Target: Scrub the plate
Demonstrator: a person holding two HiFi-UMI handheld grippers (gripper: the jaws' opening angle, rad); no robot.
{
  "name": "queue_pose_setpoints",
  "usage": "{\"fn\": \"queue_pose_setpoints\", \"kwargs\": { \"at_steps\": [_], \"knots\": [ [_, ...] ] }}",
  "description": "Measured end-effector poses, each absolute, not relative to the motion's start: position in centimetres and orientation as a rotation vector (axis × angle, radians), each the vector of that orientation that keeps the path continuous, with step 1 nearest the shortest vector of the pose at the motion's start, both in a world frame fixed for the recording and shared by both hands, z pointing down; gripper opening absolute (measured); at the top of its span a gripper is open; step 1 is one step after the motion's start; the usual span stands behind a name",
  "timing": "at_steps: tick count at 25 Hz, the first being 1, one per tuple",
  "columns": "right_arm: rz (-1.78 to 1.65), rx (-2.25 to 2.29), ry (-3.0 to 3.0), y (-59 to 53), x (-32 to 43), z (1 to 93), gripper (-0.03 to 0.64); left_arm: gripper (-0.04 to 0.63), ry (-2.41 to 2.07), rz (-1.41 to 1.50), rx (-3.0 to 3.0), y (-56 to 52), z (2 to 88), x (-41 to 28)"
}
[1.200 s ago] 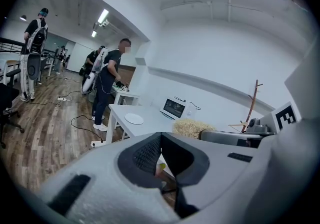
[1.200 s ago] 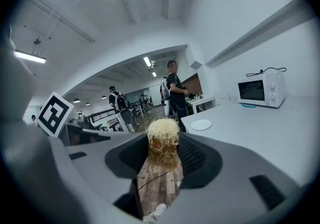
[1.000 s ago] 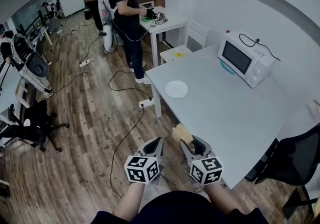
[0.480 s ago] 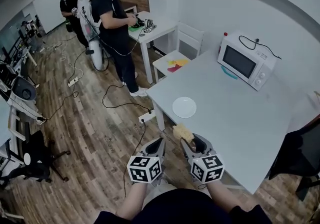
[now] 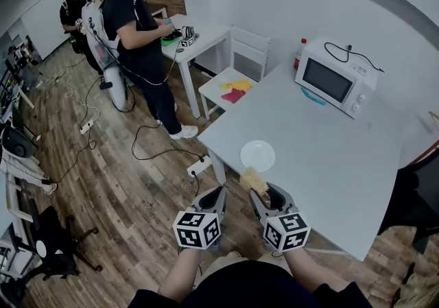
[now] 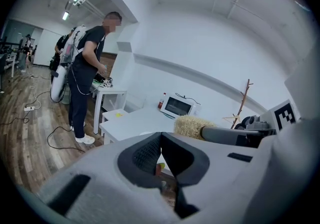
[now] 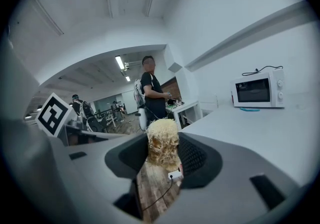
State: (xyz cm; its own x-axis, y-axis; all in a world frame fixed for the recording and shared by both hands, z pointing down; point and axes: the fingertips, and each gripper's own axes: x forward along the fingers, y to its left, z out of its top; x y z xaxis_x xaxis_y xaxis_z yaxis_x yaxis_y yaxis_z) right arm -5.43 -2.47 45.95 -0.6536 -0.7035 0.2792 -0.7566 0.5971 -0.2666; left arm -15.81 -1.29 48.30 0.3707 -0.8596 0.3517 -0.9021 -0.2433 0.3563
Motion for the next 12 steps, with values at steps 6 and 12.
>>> {"fn": "queue_pose_setpoints", "kwargs": {
  "at_steps": [6, 12],
  "knots": [
    [0.552, 1.319, -2.622, -4.2, -4.0, 46.4, 0.179, 0.018, -1.453, 0.145, 2.166, -4.0, 49.3, -15.9],
    [0.554, 1.381, -2.581, -7.8, -1.1, 46.8, 0.179, 0.018, -1.429, 0.168, 2.154, -7.8, 50.6, -14.8]
  ]
}}
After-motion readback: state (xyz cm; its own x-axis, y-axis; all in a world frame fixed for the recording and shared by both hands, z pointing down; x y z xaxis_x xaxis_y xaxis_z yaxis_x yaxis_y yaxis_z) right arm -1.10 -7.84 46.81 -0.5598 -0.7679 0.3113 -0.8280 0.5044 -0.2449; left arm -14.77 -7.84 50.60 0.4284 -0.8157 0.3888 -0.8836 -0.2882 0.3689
